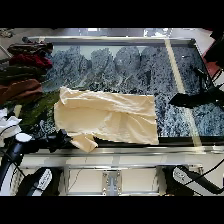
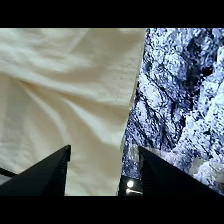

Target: Fold the shirts.

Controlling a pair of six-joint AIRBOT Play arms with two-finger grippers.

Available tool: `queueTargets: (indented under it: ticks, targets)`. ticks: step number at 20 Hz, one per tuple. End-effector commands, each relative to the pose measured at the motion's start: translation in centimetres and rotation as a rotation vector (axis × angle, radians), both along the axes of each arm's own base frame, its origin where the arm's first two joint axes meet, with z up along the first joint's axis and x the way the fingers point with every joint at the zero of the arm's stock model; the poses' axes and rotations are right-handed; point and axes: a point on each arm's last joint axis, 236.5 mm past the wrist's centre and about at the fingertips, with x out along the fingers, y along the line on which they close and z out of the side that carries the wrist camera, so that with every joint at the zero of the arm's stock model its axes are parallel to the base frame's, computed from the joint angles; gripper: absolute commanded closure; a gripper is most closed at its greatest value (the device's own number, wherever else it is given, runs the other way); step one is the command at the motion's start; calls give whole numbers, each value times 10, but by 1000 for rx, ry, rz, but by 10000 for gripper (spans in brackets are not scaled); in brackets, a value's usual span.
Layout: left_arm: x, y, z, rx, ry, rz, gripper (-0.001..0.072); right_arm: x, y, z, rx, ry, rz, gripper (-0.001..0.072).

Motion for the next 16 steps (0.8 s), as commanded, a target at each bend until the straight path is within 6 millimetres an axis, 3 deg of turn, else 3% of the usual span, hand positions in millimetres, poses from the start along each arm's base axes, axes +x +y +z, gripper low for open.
queueTargets:
  ticks: [1, 3, 5, 7, 8, 10, 12, 16]
  targets:
    - [5, -4, 3, -16, -37, -21, 690, 1, 1, 8, 3, -6, -4, 269]
    - [4, -5, 3, -18, -39, -29, 691, -16, -3, -5, -21, 59, 4, 270]
    - [4, -6, 4, -22, -38, -32, 691, -59, -5, -50, 8, 236, -58, 269]
    - [4, -5, 4, -15, -51, -49, 691, -106, 11, -97, 149, 431, -145, 269]
    - [4, -5, 4, -16, -51, -48, 691, -127, 17, -112, 212, 519, -176, 269]
    - [4, -5, 4, -16, -51, -48, 690, -165, 33, -123, 363, 691, -218, 257]
    - [4, -6, 4, -17, -50, -48, 690, -175, 45, -127, 474, 763, -263, 256]
    - [4, -6, 4, -17, -50, -48, 691, -178, 58, -144, 534, 798, -322, 256]
